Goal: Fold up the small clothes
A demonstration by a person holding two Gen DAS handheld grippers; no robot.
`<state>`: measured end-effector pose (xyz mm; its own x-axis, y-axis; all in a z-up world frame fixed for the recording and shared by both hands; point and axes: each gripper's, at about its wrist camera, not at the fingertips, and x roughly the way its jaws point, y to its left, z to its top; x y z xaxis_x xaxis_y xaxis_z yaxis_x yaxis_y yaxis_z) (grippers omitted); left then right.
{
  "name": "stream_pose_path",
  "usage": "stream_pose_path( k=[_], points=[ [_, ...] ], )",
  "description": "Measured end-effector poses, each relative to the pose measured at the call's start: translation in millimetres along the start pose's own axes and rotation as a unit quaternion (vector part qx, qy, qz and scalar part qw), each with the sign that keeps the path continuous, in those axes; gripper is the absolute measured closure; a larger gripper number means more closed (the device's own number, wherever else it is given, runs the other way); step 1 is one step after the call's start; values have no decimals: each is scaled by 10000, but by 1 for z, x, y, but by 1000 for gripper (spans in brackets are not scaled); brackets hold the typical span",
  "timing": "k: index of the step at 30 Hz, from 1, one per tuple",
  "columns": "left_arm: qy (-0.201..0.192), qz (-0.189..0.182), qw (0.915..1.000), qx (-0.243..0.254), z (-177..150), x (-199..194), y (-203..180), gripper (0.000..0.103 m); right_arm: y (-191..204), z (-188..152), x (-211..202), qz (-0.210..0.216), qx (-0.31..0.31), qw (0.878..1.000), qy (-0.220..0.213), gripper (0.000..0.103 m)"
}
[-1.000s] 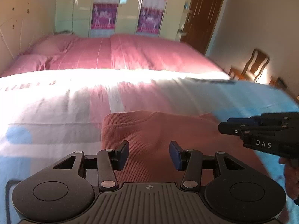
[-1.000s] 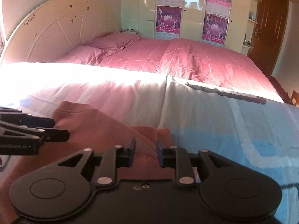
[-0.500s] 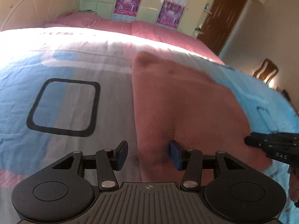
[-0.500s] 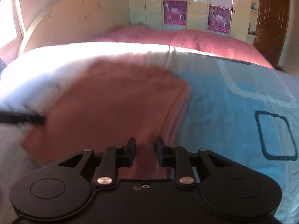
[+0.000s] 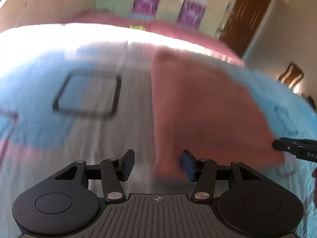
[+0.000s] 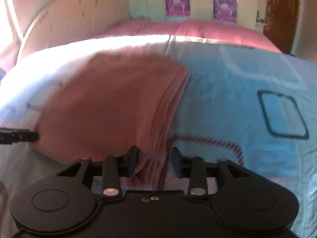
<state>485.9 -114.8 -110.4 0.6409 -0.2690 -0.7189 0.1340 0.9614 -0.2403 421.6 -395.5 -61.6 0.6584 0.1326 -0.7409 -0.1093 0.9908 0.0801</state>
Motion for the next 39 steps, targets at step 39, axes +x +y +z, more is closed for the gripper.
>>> stream_pose_path(
  k=[39],
  points=[
    [568, -884, 9925, -619, 62, 106, 4, 32, -107, 30, 105, 2700, 2516, 9275, 600, 71]
  ],
)
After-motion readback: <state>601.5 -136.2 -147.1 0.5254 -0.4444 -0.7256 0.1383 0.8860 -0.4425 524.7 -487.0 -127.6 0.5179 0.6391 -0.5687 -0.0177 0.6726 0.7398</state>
